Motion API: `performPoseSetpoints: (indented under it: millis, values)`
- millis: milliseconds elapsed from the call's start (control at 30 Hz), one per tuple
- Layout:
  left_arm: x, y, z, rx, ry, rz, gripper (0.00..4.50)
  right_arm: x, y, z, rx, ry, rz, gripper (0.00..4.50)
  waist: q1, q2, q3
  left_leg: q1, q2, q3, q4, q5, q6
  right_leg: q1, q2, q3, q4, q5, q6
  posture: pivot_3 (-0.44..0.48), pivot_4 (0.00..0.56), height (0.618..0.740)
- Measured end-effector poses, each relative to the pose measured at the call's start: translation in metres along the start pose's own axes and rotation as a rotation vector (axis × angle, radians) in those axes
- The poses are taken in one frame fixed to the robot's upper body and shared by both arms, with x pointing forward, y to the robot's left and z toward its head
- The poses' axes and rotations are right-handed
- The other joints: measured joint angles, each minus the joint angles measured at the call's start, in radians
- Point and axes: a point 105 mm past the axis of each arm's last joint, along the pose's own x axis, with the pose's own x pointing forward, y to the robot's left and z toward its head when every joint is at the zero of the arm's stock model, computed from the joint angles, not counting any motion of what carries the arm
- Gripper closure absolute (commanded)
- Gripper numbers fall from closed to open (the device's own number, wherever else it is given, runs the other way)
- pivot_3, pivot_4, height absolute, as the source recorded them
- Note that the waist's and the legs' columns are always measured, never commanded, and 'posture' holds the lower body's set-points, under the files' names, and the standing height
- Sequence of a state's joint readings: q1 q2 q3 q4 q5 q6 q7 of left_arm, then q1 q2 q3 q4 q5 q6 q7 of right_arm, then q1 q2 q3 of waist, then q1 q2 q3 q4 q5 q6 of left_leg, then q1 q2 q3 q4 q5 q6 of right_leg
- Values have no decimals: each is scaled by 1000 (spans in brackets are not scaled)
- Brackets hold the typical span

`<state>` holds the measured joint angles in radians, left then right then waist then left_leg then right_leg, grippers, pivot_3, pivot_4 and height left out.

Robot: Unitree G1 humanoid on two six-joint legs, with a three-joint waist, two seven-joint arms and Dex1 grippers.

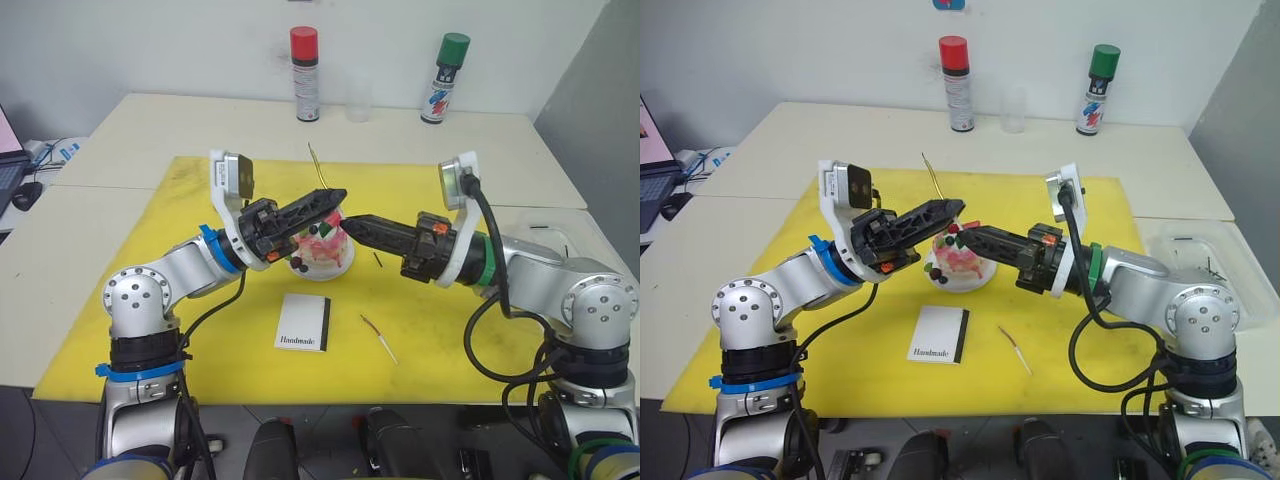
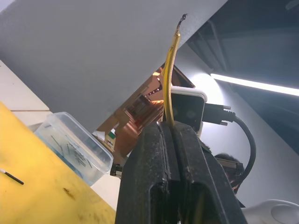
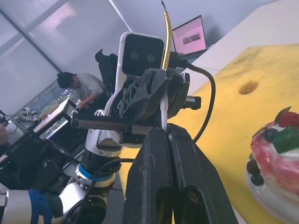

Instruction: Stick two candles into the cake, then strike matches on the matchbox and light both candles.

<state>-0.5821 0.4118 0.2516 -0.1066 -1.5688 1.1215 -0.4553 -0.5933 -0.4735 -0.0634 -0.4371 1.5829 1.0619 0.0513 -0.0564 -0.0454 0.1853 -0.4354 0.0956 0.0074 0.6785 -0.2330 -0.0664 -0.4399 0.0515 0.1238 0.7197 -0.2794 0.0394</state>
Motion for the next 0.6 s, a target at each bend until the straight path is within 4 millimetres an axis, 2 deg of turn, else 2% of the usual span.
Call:
performPoseSetpoints:
  millis: [133,267,367,400,467,600]
  values:
    - [-5,3,13,121,18,58,4500,-6,-10,-9,-100,87,-70,2817,1,0,0,0,0,0,0,0,0,0,0,0,0,0,0,0,150,684]
    - [-8,9,43,362,-3,170,4500,-9,-23,-17,-228,185,-149,1344,3,1,1,0,0,0,-1,0,0,0,0,0,0,0,-1,0,150,684]
    - [-15,25,46,530,70,264,4500,-7,-30,-21,-329,244,-195,240,3,1,1,0,0,1,-1,0,0,-1,0,0,-1,-1,-1,0,150,684]
    - [-18,33,46,607,114,307,4500,-5,-32,-21,-375,267,-216,18,2,2,1,0,0,1,-2,0,0,-2,0,0,-1,-1,-1,0,150,684]
    - [-24,47,49,727,164,369,4500,0,-33,-21,-439,292,-231,18,3,2,1,0,0,1,-2,0,0,-2,0,0,-1,-1,-2,0,150,684]
    - [-36,64,49,809,210,411,4500,9,-31,-23,-497,309,-243,18,5,2,1,-1,1,1,-3,0,0,-2,0,0,-1,-2,-3,0,150,684]
